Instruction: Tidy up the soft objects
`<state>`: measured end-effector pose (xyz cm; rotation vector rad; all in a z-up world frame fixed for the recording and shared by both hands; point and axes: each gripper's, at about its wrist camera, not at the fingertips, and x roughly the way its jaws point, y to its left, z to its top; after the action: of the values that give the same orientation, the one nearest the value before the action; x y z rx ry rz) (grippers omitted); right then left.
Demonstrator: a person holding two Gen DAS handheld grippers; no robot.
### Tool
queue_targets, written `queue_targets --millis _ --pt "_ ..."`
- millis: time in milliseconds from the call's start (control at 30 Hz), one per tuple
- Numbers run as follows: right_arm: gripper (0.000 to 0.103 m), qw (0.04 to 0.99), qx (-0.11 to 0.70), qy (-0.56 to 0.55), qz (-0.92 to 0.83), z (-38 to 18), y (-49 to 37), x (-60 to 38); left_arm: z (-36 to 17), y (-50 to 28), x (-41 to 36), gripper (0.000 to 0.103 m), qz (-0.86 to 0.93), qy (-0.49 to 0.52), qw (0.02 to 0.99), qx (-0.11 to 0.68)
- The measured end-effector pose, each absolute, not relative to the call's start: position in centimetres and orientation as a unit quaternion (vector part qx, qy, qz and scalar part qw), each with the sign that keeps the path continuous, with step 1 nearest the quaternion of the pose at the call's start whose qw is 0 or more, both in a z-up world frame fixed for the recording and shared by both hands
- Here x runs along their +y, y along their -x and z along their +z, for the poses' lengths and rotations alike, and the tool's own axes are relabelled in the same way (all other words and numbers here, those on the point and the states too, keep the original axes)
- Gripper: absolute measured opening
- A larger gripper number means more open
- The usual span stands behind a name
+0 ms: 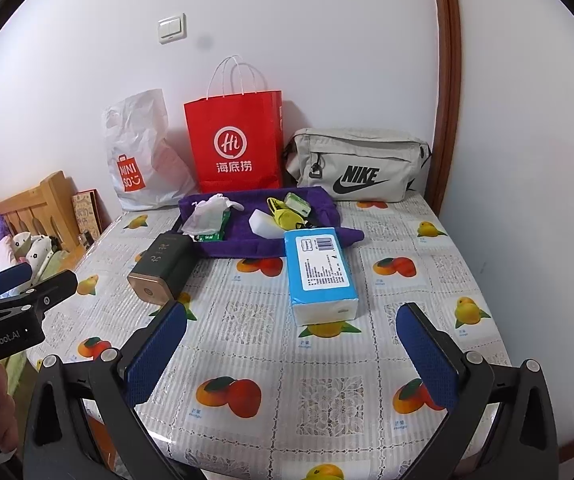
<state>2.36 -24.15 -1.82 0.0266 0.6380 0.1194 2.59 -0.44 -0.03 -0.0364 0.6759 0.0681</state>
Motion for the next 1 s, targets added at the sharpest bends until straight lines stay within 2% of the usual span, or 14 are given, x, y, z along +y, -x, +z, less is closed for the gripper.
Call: queue_targets --millis 1000 --pt "0.103 0.947 0.315 -0.016 0.062 -1.94 -2.04 -23.81 0.05 -2.12 -0.3 0.091 0.03 0.019 0.942 0.332"
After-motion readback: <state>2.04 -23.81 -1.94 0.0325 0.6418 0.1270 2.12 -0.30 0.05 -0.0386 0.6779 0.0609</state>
